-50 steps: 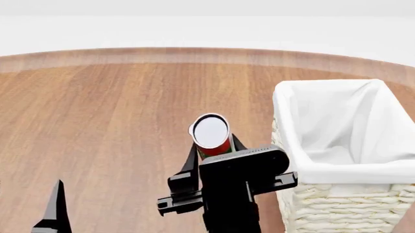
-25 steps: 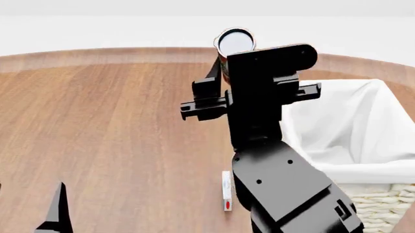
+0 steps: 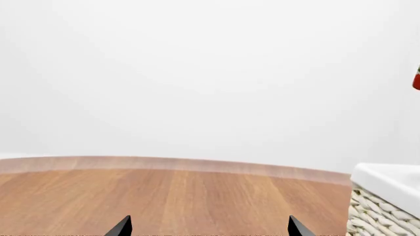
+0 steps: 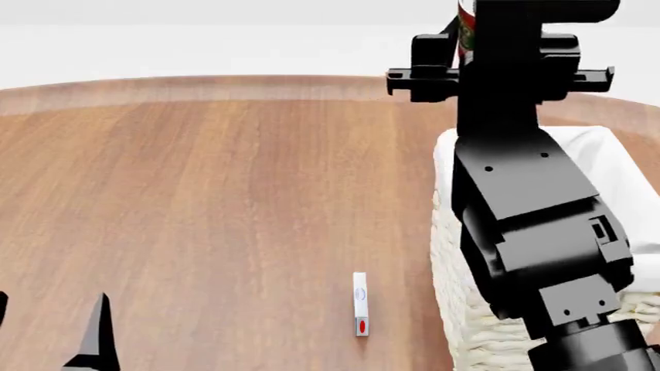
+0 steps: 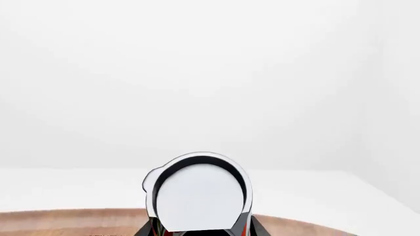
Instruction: Pick up the tomato sauce, and put it in the basket.
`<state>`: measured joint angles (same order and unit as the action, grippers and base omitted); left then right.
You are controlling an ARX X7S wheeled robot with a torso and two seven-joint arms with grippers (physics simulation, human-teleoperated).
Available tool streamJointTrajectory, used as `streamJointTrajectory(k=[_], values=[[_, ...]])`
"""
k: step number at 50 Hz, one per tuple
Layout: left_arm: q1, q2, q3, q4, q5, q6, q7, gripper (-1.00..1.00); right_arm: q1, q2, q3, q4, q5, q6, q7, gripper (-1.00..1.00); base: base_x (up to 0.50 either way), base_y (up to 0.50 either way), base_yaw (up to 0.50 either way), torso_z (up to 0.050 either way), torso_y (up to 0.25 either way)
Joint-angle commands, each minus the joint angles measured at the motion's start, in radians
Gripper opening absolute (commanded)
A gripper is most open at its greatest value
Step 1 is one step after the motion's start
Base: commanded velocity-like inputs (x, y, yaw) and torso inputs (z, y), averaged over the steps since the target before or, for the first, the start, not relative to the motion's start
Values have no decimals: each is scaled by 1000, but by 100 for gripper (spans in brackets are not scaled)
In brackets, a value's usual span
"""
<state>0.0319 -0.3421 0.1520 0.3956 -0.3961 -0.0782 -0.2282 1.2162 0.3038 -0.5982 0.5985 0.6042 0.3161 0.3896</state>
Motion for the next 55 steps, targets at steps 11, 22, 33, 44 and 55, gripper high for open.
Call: streamJointTrajectory(k=[11,22,33,44,55], values=[[0,-6,8,0,3,0,-9,100,257,-105,-5,700,-135,-214,-169,-100,0,0,0,0,0],[-8,-5,19,-11,8,1,-8,100,245,-104,89,710,-240,-153,-178,-100,0,0,0,0,1],[-8,-6,17,-24,7,11,-9,100,221,-112,284,710,-402,-39,-238,-100,0,0,0,0,0],[0,-7,20,-34,8,23,-8,100,236,-109,419,710,-534,53,-279,-100,0,0,0,0,0],[0,-8,19,-47,4,34,-5,100,246,-116,468,710,-589,179,-322,-100,0,0,0,0,1]])
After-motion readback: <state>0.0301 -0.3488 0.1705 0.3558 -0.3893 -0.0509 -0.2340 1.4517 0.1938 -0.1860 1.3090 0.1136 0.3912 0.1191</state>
